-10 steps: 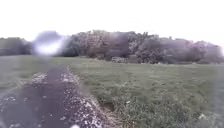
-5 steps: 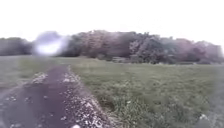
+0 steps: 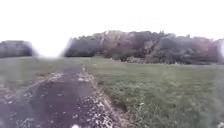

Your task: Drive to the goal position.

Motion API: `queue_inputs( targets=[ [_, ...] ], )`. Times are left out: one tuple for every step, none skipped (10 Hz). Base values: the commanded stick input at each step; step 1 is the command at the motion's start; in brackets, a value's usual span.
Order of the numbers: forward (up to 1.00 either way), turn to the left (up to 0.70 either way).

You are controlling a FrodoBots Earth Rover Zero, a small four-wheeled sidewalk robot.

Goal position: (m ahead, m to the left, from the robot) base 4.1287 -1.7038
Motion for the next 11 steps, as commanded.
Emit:
queue_inputs(
  targets=[
    [0.00,0.70],
    [0.00,0.70],
    [0.00,0.70],
    [0.00,0.70],
    [0.00,0.70],
    [0.00,0.70],
    [0.00,0.70],
    [0.00,0.23],
    [0.00,0.03],
    [0.00,0.00],
    [0.00,0.00]
  ],
)
